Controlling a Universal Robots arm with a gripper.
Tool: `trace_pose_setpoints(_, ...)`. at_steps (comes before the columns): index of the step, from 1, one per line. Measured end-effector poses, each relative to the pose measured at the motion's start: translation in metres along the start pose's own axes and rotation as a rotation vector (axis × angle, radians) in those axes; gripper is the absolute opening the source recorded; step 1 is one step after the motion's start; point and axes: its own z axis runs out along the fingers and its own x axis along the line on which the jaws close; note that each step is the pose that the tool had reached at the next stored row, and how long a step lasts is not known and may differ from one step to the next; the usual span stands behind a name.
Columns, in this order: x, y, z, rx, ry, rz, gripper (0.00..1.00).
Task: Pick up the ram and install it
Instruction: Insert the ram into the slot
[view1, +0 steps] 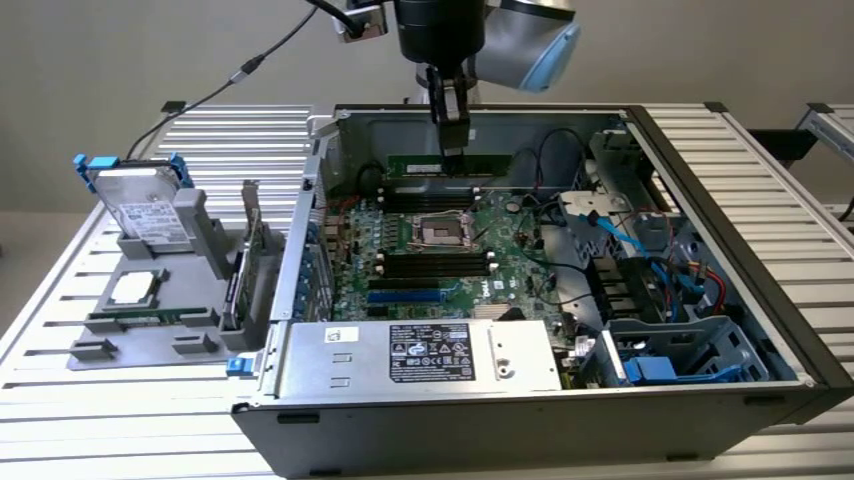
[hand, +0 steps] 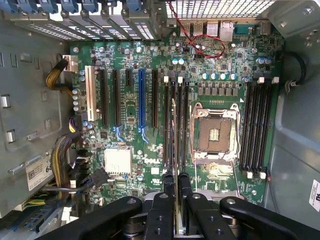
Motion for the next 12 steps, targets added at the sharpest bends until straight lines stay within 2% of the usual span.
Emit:
trace_pose_setpoints(6,0.000,0.0005,0.0017,0.0005,0.0005,0.000,0.15)
trace_pose_setpoints(12,-0.004,0.0101,0.0112,0.0009,0.0005,0.000,0.15)
